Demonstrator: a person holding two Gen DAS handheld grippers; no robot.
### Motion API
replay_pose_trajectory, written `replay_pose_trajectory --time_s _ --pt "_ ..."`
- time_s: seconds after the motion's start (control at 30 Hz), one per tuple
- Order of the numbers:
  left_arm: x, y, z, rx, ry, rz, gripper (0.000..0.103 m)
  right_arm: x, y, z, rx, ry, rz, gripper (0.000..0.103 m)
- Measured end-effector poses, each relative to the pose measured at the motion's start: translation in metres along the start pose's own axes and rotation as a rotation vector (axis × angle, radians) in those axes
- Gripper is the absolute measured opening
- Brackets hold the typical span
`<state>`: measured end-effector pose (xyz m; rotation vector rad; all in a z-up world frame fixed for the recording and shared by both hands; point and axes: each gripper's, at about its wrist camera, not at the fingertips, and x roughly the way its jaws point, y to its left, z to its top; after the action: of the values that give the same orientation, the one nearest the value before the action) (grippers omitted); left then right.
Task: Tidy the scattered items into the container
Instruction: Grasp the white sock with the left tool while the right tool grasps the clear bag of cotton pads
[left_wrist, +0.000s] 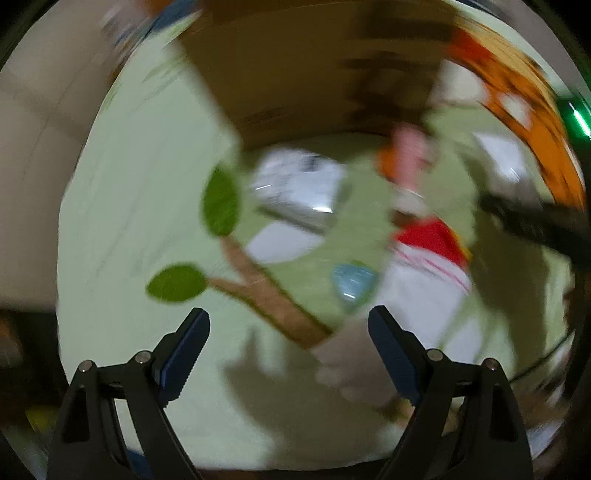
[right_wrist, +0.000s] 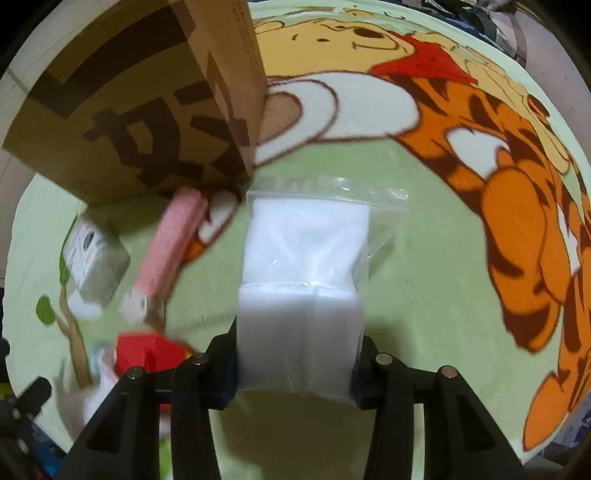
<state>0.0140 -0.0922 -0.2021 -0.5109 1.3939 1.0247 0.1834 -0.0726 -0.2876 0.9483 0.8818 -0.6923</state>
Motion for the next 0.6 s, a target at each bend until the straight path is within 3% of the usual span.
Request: replay_pose_trajectory --time_s 0.13,0.27,0.4,0.5,0.53,0.57,0.6 --pt "-0.001 -0.05 -0.02 0.242 -0.056 0.001 0.089 -0.001 -0.006 -0.021 -0.009 0.03 -0.012 0.046" --pt "0.013 -0.091 -0.023 0.379 -0.062 0.019 0.089 0.004 -0.007 -0.032 -0.023 0.061 -0.01 0.046" --pt "0.04 -0.102 -0.021 0.391 0.008 0.02 0.089 0.006 -0.004 -0.034 -0.042 0.072 -0.012 0.047" --pt "0.051 -0.1 -0.021 0.373 0.01 0.004 0.088 0.01 -0.002 -0.035 -0.061 0.088 -0.014 0.048" --pt "0.051 -0.098 -0.022 0.363 -0.003 -0.024 0.074 0.01 -0.001 -0.036 -0.066 0.091 -0.014 0.048" --pt "0.051 -0.096 -0.022 0.358 -0.006 -0.044 0.047 0.011 -0.001 -0.037 -0.07 0.094 -0.014 0.048" --pt "0.051 -0.095 -0.023 0.353 -0.002 -0.058 0.038 0.011 0.0 -0.038 -0.073 0.095 -0.013 0.048"
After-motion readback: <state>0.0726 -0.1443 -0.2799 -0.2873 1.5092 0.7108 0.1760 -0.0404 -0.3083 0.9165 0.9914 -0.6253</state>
